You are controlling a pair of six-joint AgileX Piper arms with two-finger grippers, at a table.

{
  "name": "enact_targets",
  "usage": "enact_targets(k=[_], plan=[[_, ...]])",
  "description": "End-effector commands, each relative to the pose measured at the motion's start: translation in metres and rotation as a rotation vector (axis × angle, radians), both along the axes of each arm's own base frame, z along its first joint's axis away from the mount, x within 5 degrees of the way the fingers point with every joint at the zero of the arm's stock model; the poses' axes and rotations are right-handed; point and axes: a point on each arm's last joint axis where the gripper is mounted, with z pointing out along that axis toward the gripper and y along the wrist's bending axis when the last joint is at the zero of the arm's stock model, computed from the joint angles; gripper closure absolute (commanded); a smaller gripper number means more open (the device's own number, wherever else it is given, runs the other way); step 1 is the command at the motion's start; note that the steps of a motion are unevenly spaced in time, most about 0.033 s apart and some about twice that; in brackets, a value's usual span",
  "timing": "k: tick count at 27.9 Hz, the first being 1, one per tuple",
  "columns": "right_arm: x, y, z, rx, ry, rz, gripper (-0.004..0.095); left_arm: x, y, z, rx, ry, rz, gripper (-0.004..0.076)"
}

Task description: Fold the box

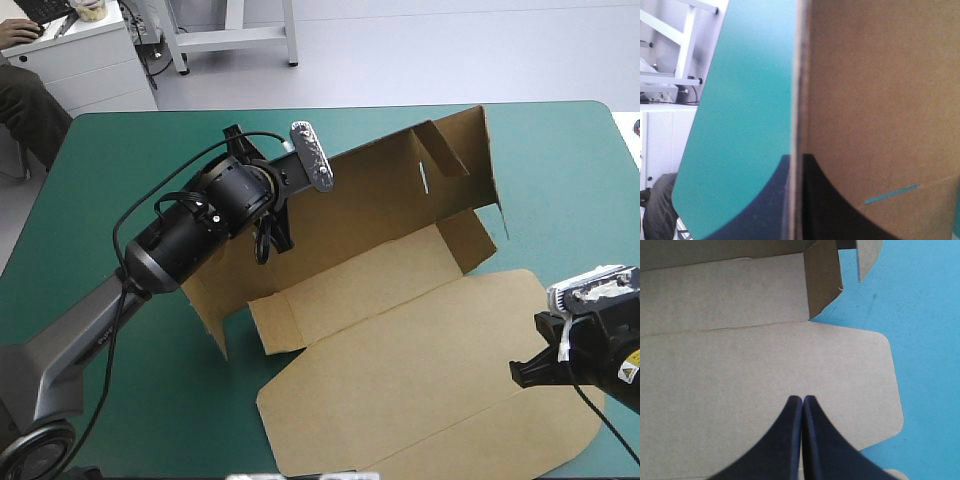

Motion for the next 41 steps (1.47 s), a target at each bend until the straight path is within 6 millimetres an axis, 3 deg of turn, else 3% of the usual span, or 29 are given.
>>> enact_targets(k=[1, 5, 9, 23, 27, 36, 41], plan=[[0.002, -0.001, 0.014, 0.022, -0.081, -0.018, 0.0923, -0.012, -0.001, 0.029, -0.065, -0.143, -0.040, 0.0734], [0.002, -0.001, 0.014, 0.024, -0.081, -0.019, 0.0923, -0.017, -0.010, 0.025, -0.051, -0.238, -0.083, 0.0734], [0.002, -0.001, 0.016, 0.054, -0.080, -0.042, 0.0923, -0.027, -0.014, -0.002, 0.104, -0.415, -0.073, 0.0734], [0.004, 0.002, 0.019, 0.094, -0.115, -0.039, 0.0923, -0.048, 0.016, -0.059, 0.118, -0.549, -0.110, 0.0734], [0.003, 0.003, 0.020, 0.114, -0.112, -0.031, 0.0923, -0.052, 0.017, -0.076, 0.133, -0.542, -0.162, 0.0734], [0.003, 0.006, 0.020, 0.150, -0.102, -0.016, 0.0923, -0.057, 0.000, -0.082, 0.182, -0.591, -0.289, 0.0734], [0.003, 0.007, 0.020, 0.155, -0.100, -0.010, 0.0920, -0.056, 0.004, -0.083, 0.158, -0.584, -0.225, 0.0734]])
